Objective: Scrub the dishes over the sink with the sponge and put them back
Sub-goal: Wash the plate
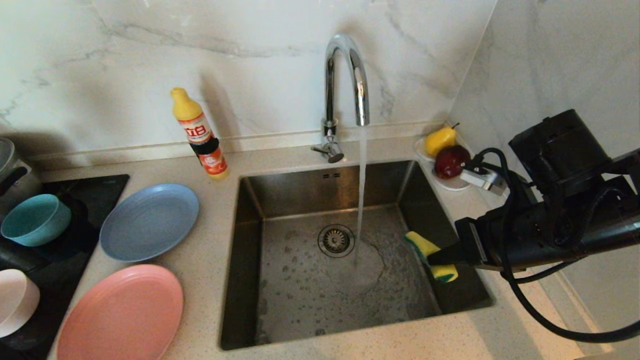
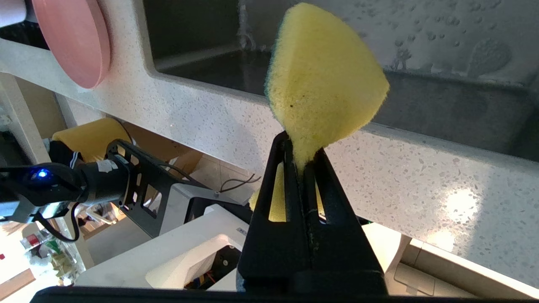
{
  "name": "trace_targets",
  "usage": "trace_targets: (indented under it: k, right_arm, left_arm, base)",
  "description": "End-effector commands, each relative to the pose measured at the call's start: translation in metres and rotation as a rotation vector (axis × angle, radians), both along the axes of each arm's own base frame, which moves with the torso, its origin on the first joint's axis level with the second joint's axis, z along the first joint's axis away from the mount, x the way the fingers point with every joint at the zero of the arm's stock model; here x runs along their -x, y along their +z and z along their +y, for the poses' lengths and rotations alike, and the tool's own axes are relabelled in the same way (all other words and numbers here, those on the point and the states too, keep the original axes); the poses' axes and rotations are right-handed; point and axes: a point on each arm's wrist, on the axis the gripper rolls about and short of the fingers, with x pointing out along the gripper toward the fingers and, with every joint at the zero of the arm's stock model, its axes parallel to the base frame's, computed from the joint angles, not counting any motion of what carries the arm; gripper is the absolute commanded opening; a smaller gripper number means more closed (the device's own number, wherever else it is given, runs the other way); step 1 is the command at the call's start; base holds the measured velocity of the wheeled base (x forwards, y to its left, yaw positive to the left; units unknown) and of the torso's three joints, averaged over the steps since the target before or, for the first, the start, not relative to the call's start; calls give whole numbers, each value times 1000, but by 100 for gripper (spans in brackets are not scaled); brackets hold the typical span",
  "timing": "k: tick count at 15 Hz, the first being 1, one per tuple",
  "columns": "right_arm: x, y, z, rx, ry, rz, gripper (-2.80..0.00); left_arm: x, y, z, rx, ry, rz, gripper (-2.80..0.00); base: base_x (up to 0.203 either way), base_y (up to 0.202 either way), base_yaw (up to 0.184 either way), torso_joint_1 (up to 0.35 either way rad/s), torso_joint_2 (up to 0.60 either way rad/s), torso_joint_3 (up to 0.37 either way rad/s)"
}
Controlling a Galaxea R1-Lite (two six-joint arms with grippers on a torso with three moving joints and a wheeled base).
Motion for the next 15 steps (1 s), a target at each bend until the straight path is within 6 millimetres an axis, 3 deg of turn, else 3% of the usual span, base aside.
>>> trace_targets:
  k: [1, 4, 8, 10, 15]
  right_arm:
    - [2, 0, -1, -1, 0, 5, -280]
    - [3, 1, -1, -2, 0, 3, -280]
    - [4, 2, -2, -3, -2, -5, -280]
    - [5, 4, -3, -6, -1, -10, -280]
    - [5, 3, -3, -4, -3, -5, -280]
  left_arm:
    - [16, 56, -30, -149, -7, -84, -280]
    - [28, 98, -74, -217, -128, -134, -280]
    - [9, 114, -122, -222, -383, -89, -280]
    - [-13, 96, -123, -217, -523, 51, -280]
    - [-67, 53, -105, -154, -678, 211, -280]
  base:
    - [0, 0, 0, 0, 0, 0]
    - [0, 0, 0, 0, 0, 0]
    - [0, 0, 0, 0, 0, 0]
    - [0, 0, 0, 0, 0, 0]
    - [0, 0, 0, 0, 0, 0]
